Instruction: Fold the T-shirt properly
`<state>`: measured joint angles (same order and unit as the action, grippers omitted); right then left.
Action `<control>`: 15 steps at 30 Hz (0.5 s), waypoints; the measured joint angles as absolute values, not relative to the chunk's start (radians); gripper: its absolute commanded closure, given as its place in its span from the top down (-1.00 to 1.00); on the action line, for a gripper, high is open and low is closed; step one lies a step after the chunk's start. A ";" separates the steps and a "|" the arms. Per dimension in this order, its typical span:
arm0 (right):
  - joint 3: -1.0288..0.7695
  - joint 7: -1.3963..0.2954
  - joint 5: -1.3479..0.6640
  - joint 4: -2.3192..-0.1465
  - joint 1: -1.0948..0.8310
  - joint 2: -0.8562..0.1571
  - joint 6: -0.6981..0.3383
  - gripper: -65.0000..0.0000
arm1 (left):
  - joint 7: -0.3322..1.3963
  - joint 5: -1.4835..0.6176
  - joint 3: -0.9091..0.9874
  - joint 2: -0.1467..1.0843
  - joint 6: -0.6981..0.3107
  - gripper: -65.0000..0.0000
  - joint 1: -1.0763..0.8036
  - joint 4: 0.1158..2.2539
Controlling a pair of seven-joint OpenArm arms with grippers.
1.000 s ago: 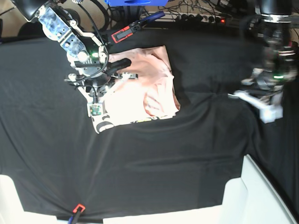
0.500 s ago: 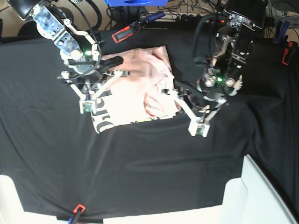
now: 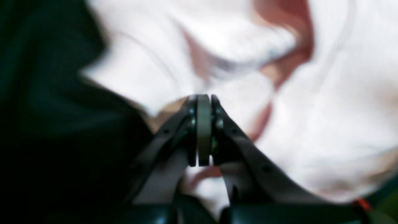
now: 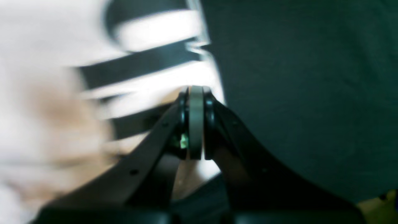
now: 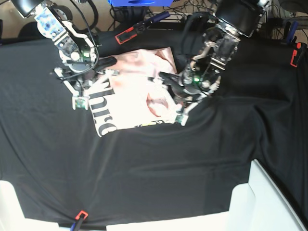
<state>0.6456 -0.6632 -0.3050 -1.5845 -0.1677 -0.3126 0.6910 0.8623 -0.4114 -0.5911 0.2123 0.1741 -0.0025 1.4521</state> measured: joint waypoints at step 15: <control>0.639 -0.595 -0.308 -1.514 -0.193 -0.305 0.695 -1.00 | 0.875 -0.419 -0.515 0.255 0.183 -0.99 -0.011 1.534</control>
